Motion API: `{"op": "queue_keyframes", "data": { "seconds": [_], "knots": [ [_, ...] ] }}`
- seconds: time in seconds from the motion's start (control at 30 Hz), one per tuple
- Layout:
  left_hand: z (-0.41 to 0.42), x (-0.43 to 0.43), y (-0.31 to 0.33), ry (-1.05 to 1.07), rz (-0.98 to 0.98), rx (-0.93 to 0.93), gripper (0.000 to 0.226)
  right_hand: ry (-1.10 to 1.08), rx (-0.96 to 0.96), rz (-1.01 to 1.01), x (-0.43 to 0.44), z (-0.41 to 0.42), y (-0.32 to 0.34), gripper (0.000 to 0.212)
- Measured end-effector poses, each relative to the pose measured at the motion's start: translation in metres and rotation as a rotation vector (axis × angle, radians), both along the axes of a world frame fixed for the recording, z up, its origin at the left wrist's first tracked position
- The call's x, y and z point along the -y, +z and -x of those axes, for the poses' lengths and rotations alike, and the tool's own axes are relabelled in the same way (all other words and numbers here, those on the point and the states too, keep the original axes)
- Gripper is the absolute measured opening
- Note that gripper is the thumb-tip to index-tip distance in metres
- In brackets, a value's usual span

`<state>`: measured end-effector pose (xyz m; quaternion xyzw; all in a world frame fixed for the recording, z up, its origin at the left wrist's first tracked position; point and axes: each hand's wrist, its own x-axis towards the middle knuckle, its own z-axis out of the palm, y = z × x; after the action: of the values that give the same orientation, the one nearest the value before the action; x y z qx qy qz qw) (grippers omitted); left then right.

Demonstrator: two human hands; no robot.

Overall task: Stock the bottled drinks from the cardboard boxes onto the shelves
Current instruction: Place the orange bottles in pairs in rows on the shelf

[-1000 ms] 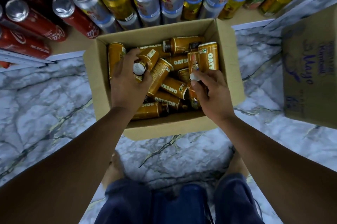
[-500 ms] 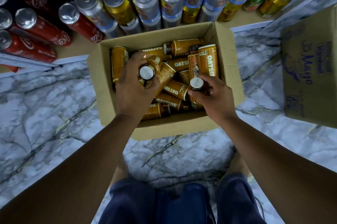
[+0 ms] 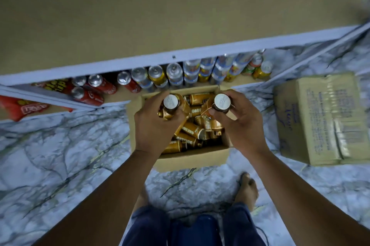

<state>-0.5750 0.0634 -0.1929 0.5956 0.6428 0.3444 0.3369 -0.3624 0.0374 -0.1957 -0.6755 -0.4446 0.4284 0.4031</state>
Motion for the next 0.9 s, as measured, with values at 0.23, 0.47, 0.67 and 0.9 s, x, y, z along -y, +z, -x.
{"op": "queue_keyframes", "data": {
  "seconds": [0.23,0.47,0.67,0.9],
  "knots": [
    [-0.011,-0.01,0.2,0.013,-0.285,0.044,0.04,-0.024,-0.004,-0.17,-0.007,0.006,0.199,0.046],
    [-0.006,-0.002,0.395,0.037,-0.42,0.186,0.042,-0.066,0.048,-0.366,0.005,0.016,0.393,0.045],
    [-0.013,0.007,0.524,0.031,-0.534,0.214,0.045,-0.042,0.059,-0.571,0.007,0.02,0.518,0.047],
    [-0.032,-0.005,0.623,0.117,-0.666,0.143,0.038,0.049,0.058,-0.731,-0.02,-0.003,0.62,0.036]
  ]
}}
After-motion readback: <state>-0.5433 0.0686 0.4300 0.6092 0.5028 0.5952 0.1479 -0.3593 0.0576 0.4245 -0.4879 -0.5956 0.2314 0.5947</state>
